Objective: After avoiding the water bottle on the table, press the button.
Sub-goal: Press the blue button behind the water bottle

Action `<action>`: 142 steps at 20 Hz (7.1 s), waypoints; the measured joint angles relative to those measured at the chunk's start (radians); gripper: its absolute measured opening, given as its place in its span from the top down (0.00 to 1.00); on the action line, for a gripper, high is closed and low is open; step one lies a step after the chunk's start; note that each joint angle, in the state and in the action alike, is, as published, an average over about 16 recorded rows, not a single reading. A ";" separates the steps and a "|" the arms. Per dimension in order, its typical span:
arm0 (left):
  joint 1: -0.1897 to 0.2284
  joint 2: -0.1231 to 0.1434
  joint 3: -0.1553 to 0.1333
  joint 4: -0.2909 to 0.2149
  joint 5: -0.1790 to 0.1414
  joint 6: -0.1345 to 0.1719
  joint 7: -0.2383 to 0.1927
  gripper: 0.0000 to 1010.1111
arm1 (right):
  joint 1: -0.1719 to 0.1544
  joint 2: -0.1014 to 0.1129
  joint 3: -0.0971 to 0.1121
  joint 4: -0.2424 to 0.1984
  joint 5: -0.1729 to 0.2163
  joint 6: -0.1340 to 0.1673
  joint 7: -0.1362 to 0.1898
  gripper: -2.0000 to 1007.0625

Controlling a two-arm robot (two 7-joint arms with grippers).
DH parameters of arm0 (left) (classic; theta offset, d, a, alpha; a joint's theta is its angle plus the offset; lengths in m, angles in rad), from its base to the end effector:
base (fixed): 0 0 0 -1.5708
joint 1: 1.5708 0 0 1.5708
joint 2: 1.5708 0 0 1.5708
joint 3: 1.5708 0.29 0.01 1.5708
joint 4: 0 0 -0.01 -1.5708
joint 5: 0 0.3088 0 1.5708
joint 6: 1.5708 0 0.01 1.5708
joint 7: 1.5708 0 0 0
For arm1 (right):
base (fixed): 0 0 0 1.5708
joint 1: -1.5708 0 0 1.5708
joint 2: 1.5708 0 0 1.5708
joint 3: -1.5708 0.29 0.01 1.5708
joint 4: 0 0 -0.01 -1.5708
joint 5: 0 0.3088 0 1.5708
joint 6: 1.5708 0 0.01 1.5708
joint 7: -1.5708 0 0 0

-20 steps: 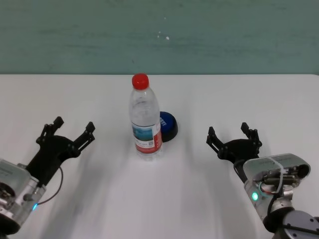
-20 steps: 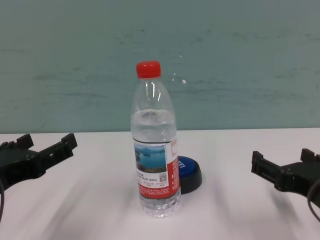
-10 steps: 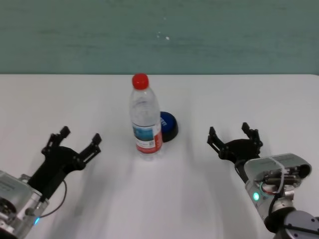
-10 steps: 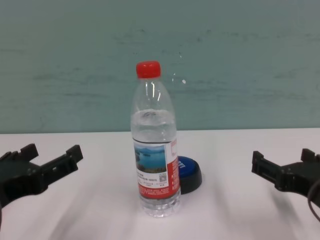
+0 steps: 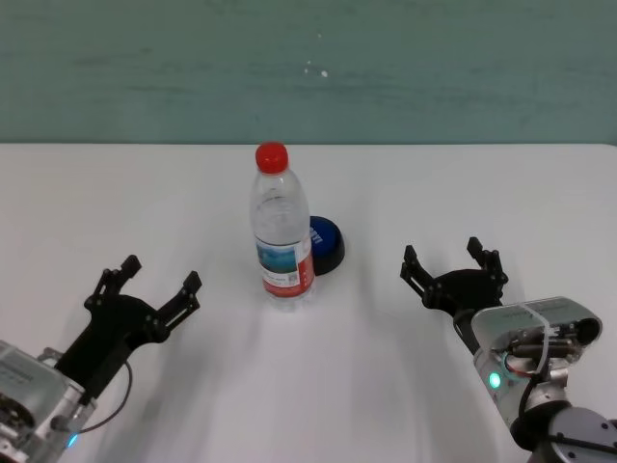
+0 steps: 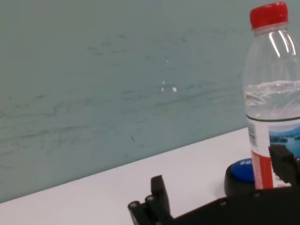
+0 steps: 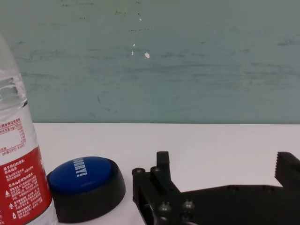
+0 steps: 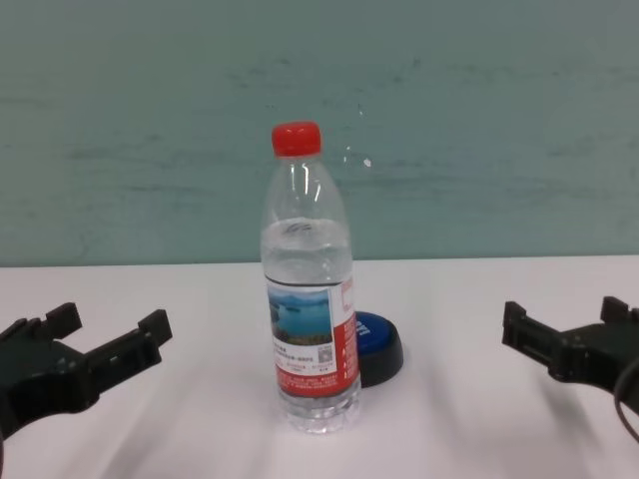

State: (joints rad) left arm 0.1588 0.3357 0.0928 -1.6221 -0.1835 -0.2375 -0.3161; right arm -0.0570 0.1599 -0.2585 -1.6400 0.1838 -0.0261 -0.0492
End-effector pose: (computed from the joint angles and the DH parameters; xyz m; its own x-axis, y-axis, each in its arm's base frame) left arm 0.2794 0.0643 -0.3238 0.4234 0.8925 0.1554 -0.8990 0.4351 -0.0494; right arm 0.3009 0.0387 -0.3051 0.2137 -0.9759 -0.0440 0.9768 0.2140 -0.0034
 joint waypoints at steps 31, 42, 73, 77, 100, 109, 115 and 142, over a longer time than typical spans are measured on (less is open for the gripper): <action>0.001 0.000 0.000 0.000 0.000 0.001 0.001 0.00 | 0.158 0.003 0.077 0.083 -0.055 0.149 0.191 0.00; 0.001 0.000 0.000 0.000 0.000 0.001 0.001 0.00 | 0.246 0.006 0.070 0.179 -0.057 0.135 0.244 0.00; 0.001 0.000 0.000 0.000 0.000 0.001 0.001 0.00 | 0.470 0.010 -0.032 0.437 -0.043 0.105 0.344 0.00; 0.001 0.000 0.000 0.000 0.000 0.001 0.001 0.00 | 0.490 0.009 -0.041 0.464 -0.039 0.102 0.355 0.00; 0.001 0.000 0.000 0.000 0.000 0.001 0.001 0.00 | 0.595 -0.007 -0.085 0.616 -0.018 0.068 0.406 0.00; 0.001 0.000 0.000 0.000 0.000 0.001 0.001 0.00 | 0.629 -0.020 -0.104 0.666 -0.016 0.049 0.424 0.00; 0.001 0.000 0.000 0.000 0.000 0.001 0.001 0.00 | 0.649 -0.030 -0.115 0.697 -0.017 0.040 0.434 0.00; 0.001 0.000 0.000 0.000 0.000 0.001 0.001 0.00 | 0.740 -0.085 -0.139 0.887 -0.022 -0.004 0.475 0.00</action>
State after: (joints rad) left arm 0.1595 0.3357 0.0923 -1.6224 -0.1835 -0.2367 -0.3153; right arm 0.6834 0.0752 -0.3971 -0.7534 0.1619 -0.0304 0.4258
